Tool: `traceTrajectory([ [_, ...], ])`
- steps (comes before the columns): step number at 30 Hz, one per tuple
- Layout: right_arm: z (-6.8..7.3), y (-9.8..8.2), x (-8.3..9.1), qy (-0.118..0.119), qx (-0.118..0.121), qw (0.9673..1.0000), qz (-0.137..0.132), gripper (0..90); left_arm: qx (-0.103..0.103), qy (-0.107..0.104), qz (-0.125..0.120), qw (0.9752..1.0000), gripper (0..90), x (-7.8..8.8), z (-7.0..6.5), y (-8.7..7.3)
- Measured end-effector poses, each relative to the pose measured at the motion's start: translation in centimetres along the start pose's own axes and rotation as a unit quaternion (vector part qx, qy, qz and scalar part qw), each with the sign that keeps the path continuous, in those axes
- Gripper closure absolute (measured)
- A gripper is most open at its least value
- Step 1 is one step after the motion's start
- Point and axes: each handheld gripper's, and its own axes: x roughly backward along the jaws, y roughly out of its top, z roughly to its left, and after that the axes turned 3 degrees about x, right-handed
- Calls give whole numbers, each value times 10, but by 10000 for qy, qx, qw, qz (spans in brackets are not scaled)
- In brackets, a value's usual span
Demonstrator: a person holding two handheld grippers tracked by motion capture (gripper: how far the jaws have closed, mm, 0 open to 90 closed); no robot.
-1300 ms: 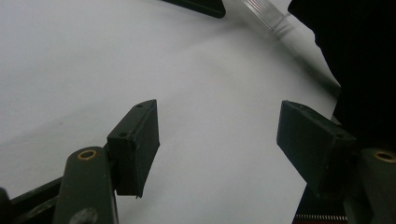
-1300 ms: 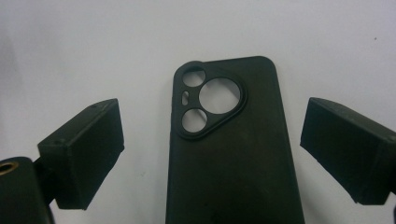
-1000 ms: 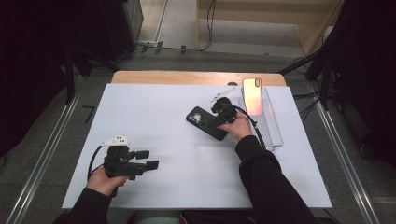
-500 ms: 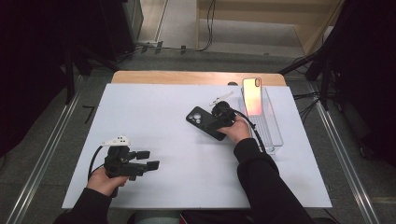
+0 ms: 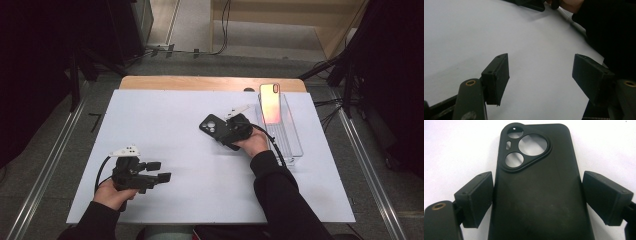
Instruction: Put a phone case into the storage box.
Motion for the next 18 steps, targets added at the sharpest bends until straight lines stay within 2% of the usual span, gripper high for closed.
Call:
traceTrajectory([
  [15, 0, 4, 1, -10, -39, 9999, 119, 127, 8, 13, -10, 10000, 306, 0, 1, 0],
  [18, 0, 4, 1, 12, -150, 9998, 112, 127, 9, 14, -15, 10000, 306, 0, 1, 0],
])
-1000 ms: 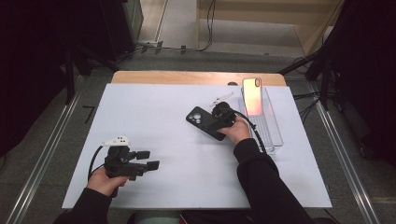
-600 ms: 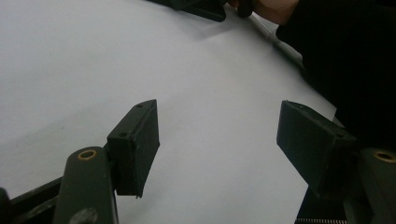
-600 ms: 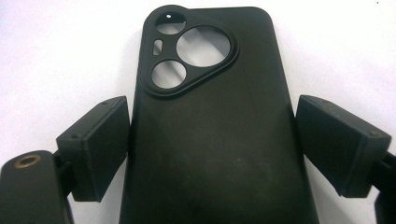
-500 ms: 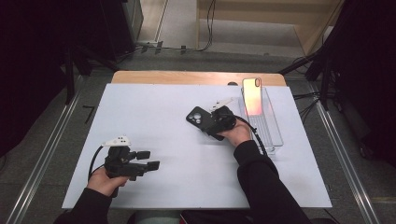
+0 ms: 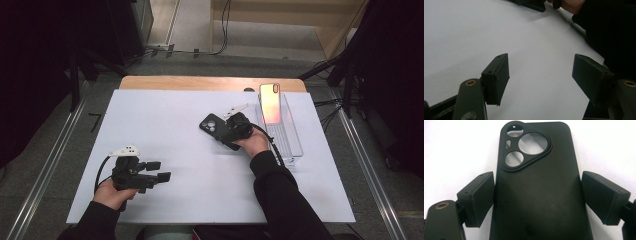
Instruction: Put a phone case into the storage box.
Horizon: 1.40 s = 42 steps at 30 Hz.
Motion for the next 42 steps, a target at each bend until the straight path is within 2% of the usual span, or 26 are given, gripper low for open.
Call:
traceTrajectory([
  [3, -3, 1, 3, 158, -261, 9995, -25, 128, 0, 2, 0, 10000, 306, 0, 0, 0],
  [7, 0, 5, 6, 226, -287, 9993, -22, 131, 2, 3, 4, 10000, 307, -1, 0, 0],
  [11, 1, 10, 12, 296, -383, 9987, -139, 132, 1, -3, 5, 10000, 307, -1, 0, 1],
  [13, 1, 12, 18, 343, -458, 9982, -193, 132, 9, -9, 11, 10000, 306, -1, 0, 1],
  [18, 5, 19, 35, 470, -466, 9975, -262, 133, 4, -45, -23, 10000, 306, -2, 0, 2],
  [22, 7, 19, 48, 589, -609, 9962, -197, 133, 7, -48, -7, 10000, 306, -3, -1, 4],
  [32, 17, 7, 76, 774, -914, 9923, -311, 133, 53, -139, 10, 9999, 306, -9, -1, 11],
  [36, 25, 0, 84, 763, -903, 9925, -304, 133, 63, -182, -4, 9998, 306, -13, -3, 14],
  [39, 31, -5, 89, 788, -976, 9915, -335, 133, 166, -296, -27, 9994, 275, -14, -4, 17],
  [42, 35, -10, 92, 809, -1004, 9911, -317, 133, 150, -332, -40, 9993, 275, -16, -5, 20],
])
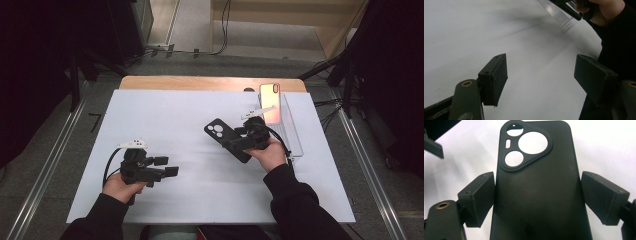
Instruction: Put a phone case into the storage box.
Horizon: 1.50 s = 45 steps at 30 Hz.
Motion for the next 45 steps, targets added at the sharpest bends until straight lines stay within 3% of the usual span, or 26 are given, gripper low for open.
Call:
traceTrajectory([
  [14, 25, -19, 5, 72, -99, 9999, -14, 133, 108, -14, 108, 9999, 258, -10, -14, 12],
  [20, 35, -25, 2, 18, -221, 9997, -47, 133, 336, 29, 26, 9994, 259, -12, -17, 16],
  [27, 48, -26, -4, -20, -329, 9993, -182, 133, 354, 143, -25, 9993, 260, -16, -24, 20],
  [36, 60, -29, -14, -98, -553, 9978, -363, 133, 569, 127, -155, 9982, 272, -20, -25, 28],
  [40, 61, -30, -21, -154, -680, 9968, -384, 133, 538, 327, -159, 9979, 272, -23, -24, 34],
  [45, 63, -30, -27, -297, -766, 9960, -347, 133, 703, 402, -209, 9965, 270, -25, -21, 40],
])
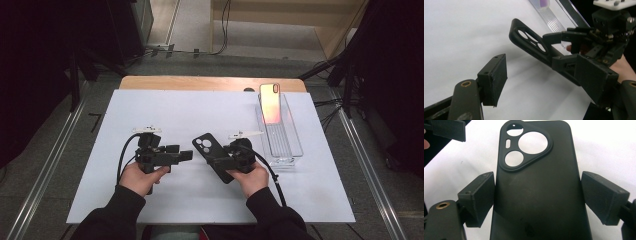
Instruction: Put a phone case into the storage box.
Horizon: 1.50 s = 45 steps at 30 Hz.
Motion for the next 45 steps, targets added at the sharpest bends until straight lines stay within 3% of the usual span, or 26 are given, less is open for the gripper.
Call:
traceTrajectory([
  [15, 7, -7, -4, -10, -521, 9969, -585, 132, 275, 216, -40, 9994, 271, -13, 5, 22],
  [19, 7, -8, -5, 32, -569, 9963, -648, 132, 189, 440, -30, 9988, 271, -19, 4, 27],
  [30, 12, -13, -9, 64, -795, 9931, -856, 132, 392, 483, -118, 9980, 272, -30, 5, 34],
  [36, 18, -13, -10, 65, -749, 9926, -955, 132, 495, 519, -93, 9974, 289, -37, 8, 34],
  [45, 25, -13, -12, 197, -858, 9897, -1130, 132, 779, 433, -171, 9959, 374, -44, 7, 34],
])
